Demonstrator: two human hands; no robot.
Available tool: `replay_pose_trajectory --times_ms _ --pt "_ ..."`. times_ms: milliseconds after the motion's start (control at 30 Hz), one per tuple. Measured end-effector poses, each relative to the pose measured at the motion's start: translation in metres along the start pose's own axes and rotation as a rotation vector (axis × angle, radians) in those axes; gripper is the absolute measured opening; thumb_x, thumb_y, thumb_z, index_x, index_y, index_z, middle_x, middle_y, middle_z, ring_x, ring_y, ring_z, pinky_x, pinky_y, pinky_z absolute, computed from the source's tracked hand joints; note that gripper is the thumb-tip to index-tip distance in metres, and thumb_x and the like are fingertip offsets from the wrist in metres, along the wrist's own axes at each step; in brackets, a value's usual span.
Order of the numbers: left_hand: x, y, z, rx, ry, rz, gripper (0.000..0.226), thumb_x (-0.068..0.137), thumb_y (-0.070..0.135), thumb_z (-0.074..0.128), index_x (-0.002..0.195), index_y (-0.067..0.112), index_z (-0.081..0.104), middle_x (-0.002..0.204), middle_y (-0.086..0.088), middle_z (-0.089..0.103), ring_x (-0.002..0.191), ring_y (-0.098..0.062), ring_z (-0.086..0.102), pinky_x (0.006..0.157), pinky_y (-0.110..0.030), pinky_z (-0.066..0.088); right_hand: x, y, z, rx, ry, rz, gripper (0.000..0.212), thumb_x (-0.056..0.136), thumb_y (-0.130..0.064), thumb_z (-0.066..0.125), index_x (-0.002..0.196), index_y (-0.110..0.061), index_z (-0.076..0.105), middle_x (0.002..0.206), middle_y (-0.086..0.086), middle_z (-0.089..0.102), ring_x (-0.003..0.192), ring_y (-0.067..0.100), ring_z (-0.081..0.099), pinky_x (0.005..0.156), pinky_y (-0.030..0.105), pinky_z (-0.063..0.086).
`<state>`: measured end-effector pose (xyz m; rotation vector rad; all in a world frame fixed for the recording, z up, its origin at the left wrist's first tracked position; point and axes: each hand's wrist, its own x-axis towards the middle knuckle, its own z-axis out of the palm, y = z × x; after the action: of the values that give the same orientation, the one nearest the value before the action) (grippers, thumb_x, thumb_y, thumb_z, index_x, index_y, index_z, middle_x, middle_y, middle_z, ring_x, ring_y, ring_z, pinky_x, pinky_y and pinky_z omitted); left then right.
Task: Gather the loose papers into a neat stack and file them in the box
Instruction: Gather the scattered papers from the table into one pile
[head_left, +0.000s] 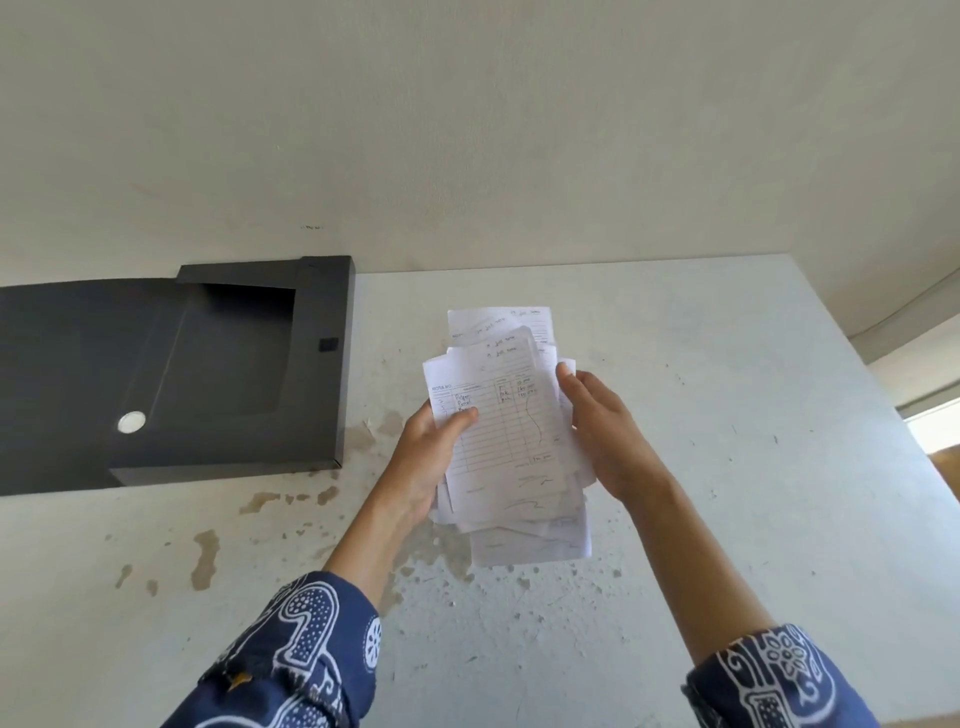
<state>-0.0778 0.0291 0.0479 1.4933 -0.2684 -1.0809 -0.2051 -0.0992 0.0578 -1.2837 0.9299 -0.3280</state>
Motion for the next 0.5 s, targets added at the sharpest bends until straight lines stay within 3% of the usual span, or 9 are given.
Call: replay_pose_trajectory --times_ms 133,300,500 --pt "0.003 0.002 0.006 -0.014 -0.01 -0.005 0.027 0.096 0.016 0.05 0.121 0.015 0.059 0.113 -0.002 0.069 0.103 -0.015 0.066 0.082 -0.026 0.052 -0.003 -0.002 0.009 0.09 -0.138 0.005 0.035 0.096 -0.038 0.047 0.12 -0.018 0.062 0.112 0.003 0.072 0.1 0.018 0.07 0.083 0.035 0.058" --pt "0.008 0.003 0.006 -0.027 0.043 -0.059 0.029 0.093 0.015 0.049 0.122 0.011 0.05 0.115 -0.008 0.065 0.104 -0.019 0.063 0.082 -0.032 0.051 0.004 0.001 0.012 0.06 -0.191 -0.005 0.033 0.095 -0.013 0.047 0.127 -0.016 0.052 0.117 0.006 0.068 0.105 0.023 0.066 0.08 0.032 0.056" --pt "0.012 0.003 0.004 0.046 0.07 -0.011 0.025 0.091 0.009 0.056 0.116 0.015 0.06 0.103 0.006 0.069 0.094 -0.005 0.065 0.071 -0.017 0.05 0.01 0.006 0.007 0.013 -0.161 -0.049 0.039 0.088 0.006 0.051 0.122 -0.011 0.056 0.114 0.015 0.068 0.106 0.031 0.065 0.086 0.043 0.056"
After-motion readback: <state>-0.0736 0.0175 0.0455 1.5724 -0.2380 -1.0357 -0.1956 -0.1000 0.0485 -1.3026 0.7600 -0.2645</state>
